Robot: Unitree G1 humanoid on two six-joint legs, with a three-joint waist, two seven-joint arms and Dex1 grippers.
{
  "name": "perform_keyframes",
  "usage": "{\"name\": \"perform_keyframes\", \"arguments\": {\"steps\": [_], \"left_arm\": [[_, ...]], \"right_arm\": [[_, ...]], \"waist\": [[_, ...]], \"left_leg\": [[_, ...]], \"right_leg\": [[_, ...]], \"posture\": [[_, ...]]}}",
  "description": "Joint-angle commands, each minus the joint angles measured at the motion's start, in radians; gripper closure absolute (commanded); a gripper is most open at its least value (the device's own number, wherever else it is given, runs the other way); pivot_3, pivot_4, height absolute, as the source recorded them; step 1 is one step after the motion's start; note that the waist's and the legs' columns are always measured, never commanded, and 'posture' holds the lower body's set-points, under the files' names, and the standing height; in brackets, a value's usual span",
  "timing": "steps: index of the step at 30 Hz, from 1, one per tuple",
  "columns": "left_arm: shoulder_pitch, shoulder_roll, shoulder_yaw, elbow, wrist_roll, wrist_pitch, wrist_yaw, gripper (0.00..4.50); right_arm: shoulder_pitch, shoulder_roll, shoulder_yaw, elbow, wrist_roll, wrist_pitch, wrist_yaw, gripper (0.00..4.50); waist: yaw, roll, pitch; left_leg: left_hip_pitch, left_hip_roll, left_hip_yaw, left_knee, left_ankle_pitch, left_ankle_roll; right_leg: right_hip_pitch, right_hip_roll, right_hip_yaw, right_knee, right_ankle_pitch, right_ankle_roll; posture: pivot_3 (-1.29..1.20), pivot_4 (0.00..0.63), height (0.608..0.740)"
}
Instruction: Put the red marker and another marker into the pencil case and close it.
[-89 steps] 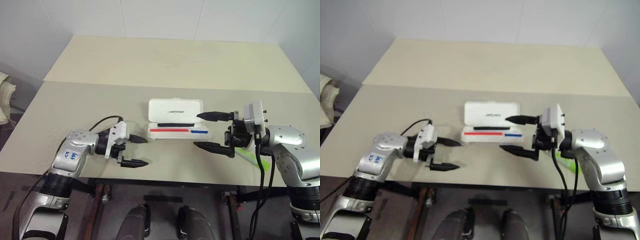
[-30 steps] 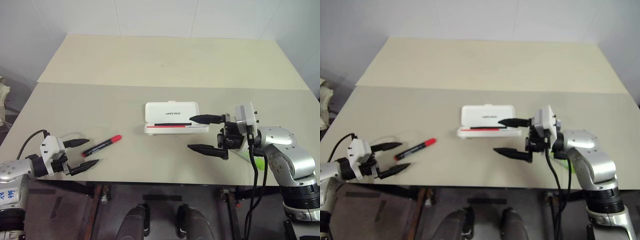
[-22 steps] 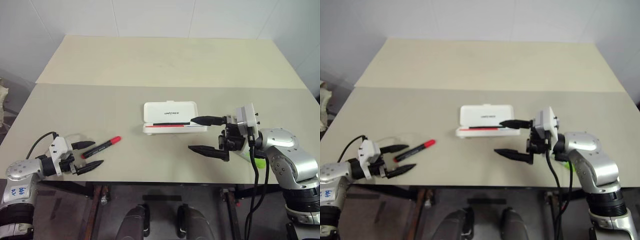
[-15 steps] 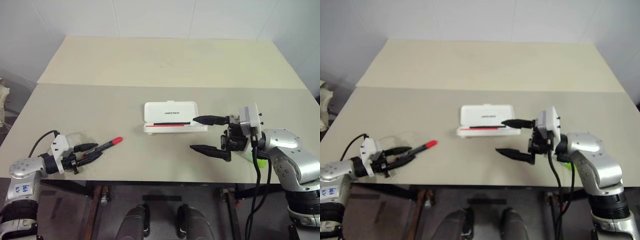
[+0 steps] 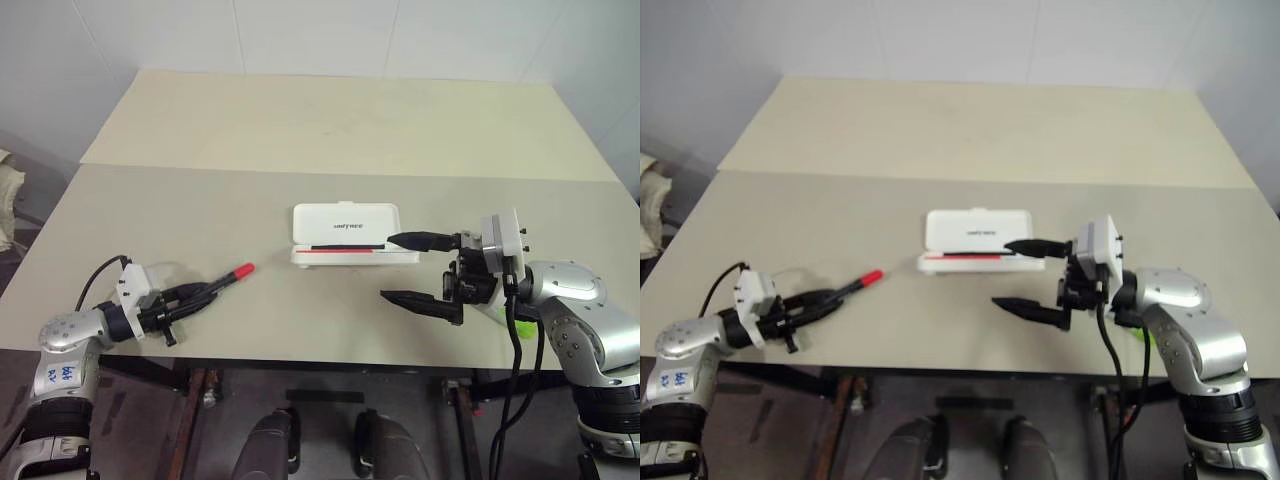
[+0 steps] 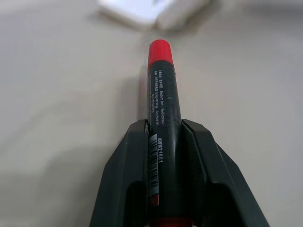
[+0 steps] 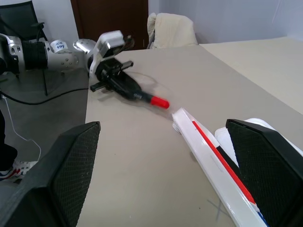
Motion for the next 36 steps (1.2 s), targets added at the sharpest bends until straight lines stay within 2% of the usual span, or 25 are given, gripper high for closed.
{"name": "perform_keyframes", "arguments": {"steps": [1,7,16,20,25,36], "left_arm": [[-0.056,0.039,0.036,-0.108,-0.061,0.075,0.015,3.91],[-0.187,0.063,-0.042,-0.126,-0.030,0.152,-0.012,3.91],[-0.353,0.028,-0.167,-0.154,-0.037,0.298,-0.058,3.91],[-0.419,-0.015,-0.221,-0.086,0.015,0.257,-0.068,3.91],[-0.538,-0.123,-0.317,0.104,0.129,0.149,-0.064,3.91],[-0.686,-0.278,-0.401,0.351,0.284,0.044,-0.012,3.91]], "right_arm": [[-0.004,0.003,-0.004,-0.019,0.008,-0.011,-0.001,0.00],[-0.005,0.014,0.003,-0.019,0.003,-0.014,-0.005,0.00],[0.032,-0.013,-0.065,-0.052,0.027,-0.018,-0.009,0.00],[0.040,-0.017,-0.093,-0.073,0.046,-0.023,-0.010,0.00],[0.057,-0.036,-0.139,-0.109,0.067,-0.035,-0.005,0.00],[0.113,-0.046,-0.161,-0.164,0.072,-0.029,-0.071,0.00]], "waist": [[0.000,0.000,0.000],[0.001,0.000,0.000],[0.001,0.000,0.000],[0.001,0.000,0.000],[0.005,0.000,0.000],[0.002,0.000,0.000]], "left_leg": [[0.000,0.000,0.000,0.000,0.000,0.000],[0.000,0.001,0.002,0.001,0.000,0.000],[0.000,0.001,0.006,0.002,0.001,0.000],[0.001,0.002,0.007,0.004,0.001,0.000],[0.000,0.003,0.007,0.006,0.001,0.001],[-0.001,0.003,0.008,0.008,0.001,0.008]], "right_leg": [[0.000,0.000,0.000,0.000,0.000,0.000],[0.000,0.002,0.001,0.001,0.000,0.000],[0.000,0.003,0.001,0.001,0.000,0.000],[0.000,0.009,0.001,0.002,0.001,0.001],[0.000,0.010,0.001,0.003,0.001,0.001],[0.000,0.010,0.003,0.001,0.003,0.002]], "posture": [[0.00,0.150,0.740],[0.00,0.150,0.740],[0.00,0.150,0.740],[0.00,0.150,0.740],[0.00,0.150,0.740],[0.00,0.150,0.740]]}}
